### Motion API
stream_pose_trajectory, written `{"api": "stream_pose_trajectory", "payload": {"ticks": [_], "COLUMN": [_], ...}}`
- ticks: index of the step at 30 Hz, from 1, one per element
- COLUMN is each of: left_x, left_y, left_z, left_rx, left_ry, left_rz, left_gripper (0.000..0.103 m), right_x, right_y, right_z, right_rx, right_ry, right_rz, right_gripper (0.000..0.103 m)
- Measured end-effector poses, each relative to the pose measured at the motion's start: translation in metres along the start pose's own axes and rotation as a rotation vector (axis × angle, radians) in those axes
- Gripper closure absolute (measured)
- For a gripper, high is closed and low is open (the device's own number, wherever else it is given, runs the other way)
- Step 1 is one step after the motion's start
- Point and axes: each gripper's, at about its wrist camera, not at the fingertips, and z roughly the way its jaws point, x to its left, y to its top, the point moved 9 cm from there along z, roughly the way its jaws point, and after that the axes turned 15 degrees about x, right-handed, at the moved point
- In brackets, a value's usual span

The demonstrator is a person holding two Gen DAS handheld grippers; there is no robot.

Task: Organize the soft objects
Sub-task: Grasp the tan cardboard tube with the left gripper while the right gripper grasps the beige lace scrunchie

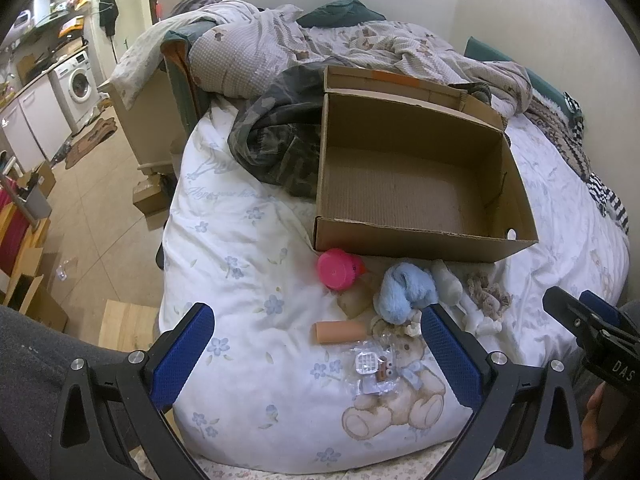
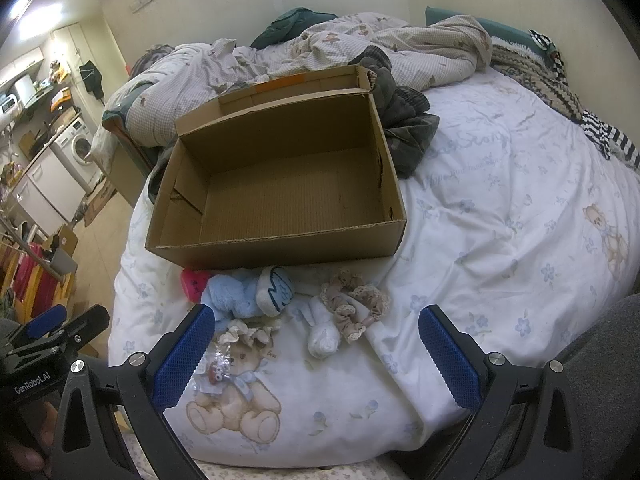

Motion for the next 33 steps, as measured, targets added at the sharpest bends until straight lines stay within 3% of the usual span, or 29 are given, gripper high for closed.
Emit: {"api": "stream_pose_trajectory", "payload": {"ticks": [8,10,16,20,22,24,33], "left_x": [0.000,0.003,0.025,0.035,0.040,0.042,0.019], "left_y": [-0.001,0.001,0.019,0.025,0.027,0.027,-0.005], "left_z": [-0.001,-0.005,-0.002,0.016,0.025,0.040,0.121], "left_rx": [-0.001,0.004,0.067,0.154,0.192,0.251,0.510], "left_ry": [-0.002,-0.007,0.046,-0.020,-0.040,-0.055,-0.099], "left_rz": [-0.003,-0.014,-0.078,-0.144,-0.174,-0.202,-0.231], "left_gripper": [0.000,0.000,0.000,0.001,0.006,0.021,0.045], "right_x": [0.002,0.004,-0.002,-0.011,-0.014,-0.018,-0.034], "right_y": [0.001,0.005,0.020,0.024,0.025,0.025,0.017], "right_z": [-0.001,-0.004,0.006,0.028,0.040,0.052,0.102], "right_rx": [-0.001,0.021,0.194,0.323,0.355,0.377,0.483], "right_ry": [0.003,0.042,0.176,0.207,0.190,0.170,0.118], "right_rz": [-0.011,-0.013,0.060,0.112,0.112,0.113,0.138], "right_gripper": [0.000,0.000,0.000,0.000,0.000,0.000,0.000]}}
